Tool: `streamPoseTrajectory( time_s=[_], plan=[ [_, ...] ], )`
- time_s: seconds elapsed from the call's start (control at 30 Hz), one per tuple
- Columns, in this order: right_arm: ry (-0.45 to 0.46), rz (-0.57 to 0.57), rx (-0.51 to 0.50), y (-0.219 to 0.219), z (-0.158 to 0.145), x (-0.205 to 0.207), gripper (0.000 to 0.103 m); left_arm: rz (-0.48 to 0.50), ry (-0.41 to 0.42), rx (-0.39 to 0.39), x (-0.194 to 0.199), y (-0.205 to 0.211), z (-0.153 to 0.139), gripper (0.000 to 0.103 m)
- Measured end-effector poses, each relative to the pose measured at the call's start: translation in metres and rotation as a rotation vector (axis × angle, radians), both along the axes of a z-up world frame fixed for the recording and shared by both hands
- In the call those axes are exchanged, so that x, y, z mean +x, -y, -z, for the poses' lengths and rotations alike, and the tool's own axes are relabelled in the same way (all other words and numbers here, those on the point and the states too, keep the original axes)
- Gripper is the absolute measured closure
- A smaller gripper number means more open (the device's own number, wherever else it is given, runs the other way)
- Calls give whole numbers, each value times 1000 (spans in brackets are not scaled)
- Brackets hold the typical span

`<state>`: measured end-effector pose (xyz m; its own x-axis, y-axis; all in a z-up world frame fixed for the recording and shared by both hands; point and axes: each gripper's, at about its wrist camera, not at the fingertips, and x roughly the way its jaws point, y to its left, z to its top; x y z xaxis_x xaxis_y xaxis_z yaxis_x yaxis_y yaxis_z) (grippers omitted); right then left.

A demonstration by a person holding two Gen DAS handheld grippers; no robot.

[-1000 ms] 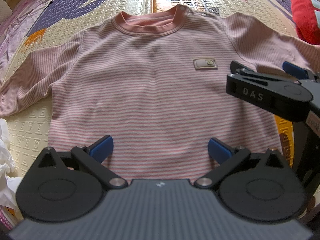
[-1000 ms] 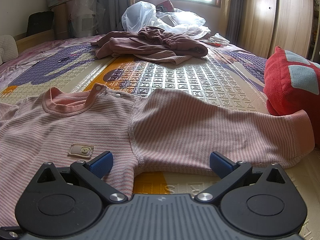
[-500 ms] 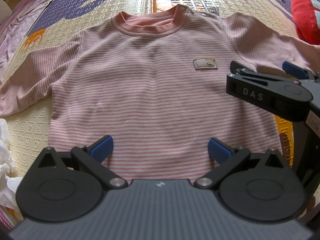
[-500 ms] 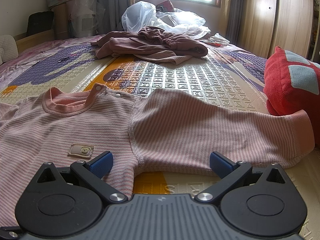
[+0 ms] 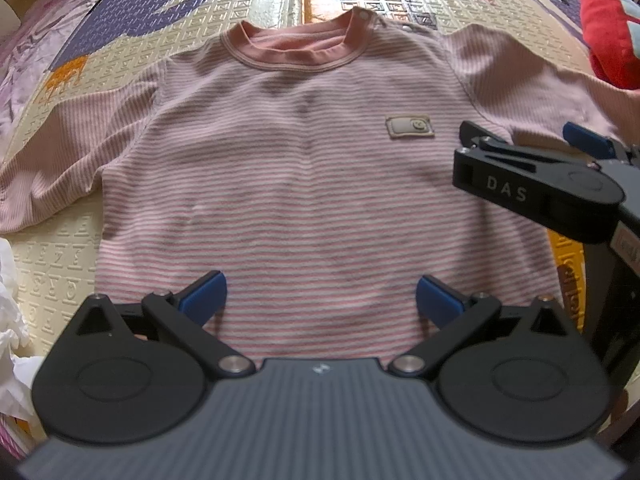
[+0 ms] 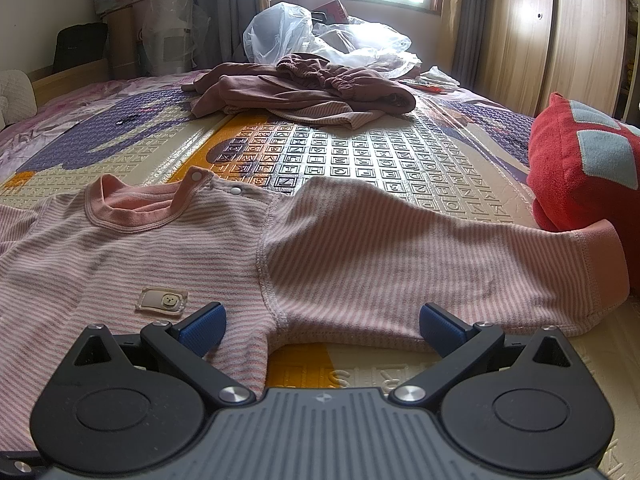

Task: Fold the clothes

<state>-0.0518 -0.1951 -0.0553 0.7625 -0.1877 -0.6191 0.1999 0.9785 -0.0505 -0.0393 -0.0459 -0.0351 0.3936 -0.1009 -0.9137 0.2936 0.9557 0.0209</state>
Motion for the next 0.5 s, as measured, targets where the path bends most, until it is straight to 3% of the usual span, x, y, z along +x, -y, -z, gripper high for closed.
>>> streamPoseTrajectory(
  time_s=[0.5],
  plan=[
    [-1, 0, 0, 0, 0, 0, 0, -6, 8, 8, -1, 2, 1, 0]
  ],
)
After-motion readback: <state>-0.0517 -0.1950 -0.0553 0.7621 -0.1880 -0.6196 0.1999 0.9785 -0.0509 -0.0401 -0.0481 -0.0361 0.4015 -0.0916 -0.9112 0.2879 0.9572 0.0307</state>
